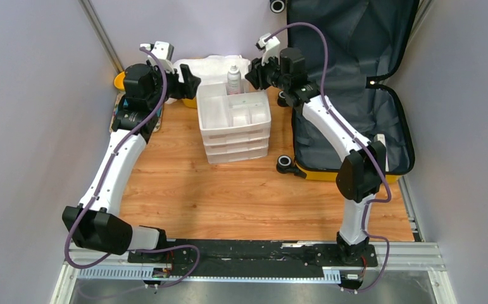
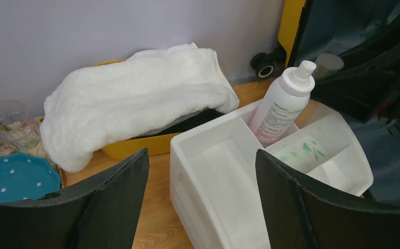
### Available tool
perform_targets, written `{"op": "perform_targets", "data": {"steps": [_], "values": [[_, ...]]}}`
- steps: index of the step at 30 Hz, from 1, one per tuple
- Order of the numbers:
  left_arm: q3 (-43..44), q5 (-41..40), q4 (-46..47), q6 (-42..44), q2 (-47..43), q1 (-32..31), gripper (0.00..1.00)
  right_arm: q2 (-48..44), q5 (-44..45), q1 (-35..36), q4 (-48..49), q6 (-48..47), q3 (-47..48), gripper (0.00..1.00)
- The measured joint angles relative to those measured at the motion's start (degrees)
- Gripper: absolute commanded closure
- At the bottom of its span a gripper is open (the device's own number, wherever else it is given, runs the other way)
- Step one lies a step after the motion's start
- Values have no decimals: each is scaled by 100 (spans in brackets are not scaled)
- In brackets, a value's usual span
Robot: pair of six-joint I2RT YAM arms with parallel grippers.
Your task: Open, take out, and arrange the luggage
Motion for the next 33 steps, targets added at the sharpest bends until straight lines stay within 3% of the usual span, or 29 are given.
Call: {"op": "perform_targets", "data": {"steps": [2, 3, 5, 6, 9, 20, 24, 33], "values": [[-2, 4, -2, -4, 0, 24, 18, -20, 39, 22, 0, -52, -234, 100], [-4, 4, -2, -4, 0, 33, 18, -20, 63, 28, -4, -81, -321, 93], [-13, 7, 11, -4, -2, 46, 18, -20, 101, 31, 44, -103, -420, 69], [-15, 7, 13, -4, -2, 50, 17, -24, 129, 31, 39, -114, -422, 47], [-24, 7, 22, -4, -4, 63, 17, -42, 157, 31, 37, -138, -420, 24], [-24, 153, 37, -4, -2, 74, 18, -702, 210, -63, -470, -125, -356, 18], [4, 260, 63, -4, 39, 76, 18, -1213, 138, -483, -994, -138, -11, 15], [140, 511, 179, -7, 234, 92, 18, -1869, -57, -3622, -3449, -599, 885, 11]]}}
